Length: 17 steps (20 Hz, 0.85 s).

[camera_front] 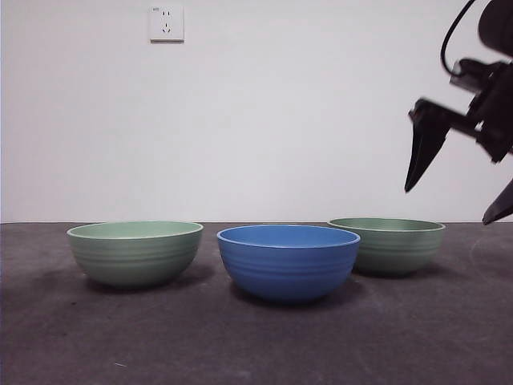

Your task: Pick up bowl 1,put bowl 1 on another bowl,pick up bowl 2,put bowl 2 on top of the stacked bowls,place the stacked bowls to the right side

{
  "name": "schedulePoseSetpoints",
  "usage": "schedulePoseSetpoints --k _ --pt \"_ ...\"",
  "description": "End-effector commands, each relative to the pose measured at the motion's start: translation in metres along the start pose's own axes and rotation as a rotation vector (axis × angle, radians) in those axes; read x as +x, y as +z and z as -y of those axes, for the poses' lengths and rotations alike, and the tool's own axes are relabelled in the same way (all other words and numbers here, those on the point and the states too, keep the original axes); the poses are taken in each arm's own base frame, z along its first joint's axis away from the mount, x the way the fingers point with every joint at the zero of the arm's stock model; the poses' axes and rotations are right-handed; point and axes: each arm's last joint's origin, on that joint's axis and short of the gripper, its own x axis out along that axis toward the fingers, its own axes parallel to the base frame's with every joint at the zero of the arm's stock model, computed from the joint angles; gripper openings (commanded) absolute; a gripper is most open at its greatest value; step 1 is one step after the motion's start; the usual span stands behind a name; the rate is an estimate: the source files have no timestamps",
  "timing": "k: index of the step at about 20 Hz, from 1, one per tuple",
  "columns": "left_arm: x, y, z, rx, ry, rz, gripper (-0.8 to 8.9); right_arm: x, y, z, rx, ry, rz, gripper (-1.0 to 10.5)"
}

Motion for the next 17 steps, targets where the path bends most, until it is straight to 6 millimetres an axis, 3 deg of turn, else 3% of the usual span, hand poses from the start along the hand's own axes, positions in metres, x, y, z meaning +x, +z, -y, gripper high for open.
schedulePoseSetpoints --k 1,8,12,15,17 --pt "0.0 0.0 0.001 -0.016 -0.006 0.002 5.76 0.014 0.001 0.003 0.014 -0.013 -0.004 5.3" --pt "0.0 -0.001 0.001 -0.024 -0.006 -0.004 5.76 0.038 0.0 0.006 0.017 -0.049 -0.012 4.3" --pt "0.0 -0.001 0.001 -0.029 -0.007 -0.009 5.76 0.041 0.0 0.002 -0.002 -0.065 0.01 1.5" --pt "0.0 -0.002 0.001 -0.036 -0.008 -0.018 5.76 0.043 -0.001 0.003 0.001 -0.069 -0.001 1.5" --pt "0.0 -0.003 0.001 -0.043 -0.008 -0.026 5.76 0.043 -0.001 0.003 0.0 -0.077 0.003 0.4"
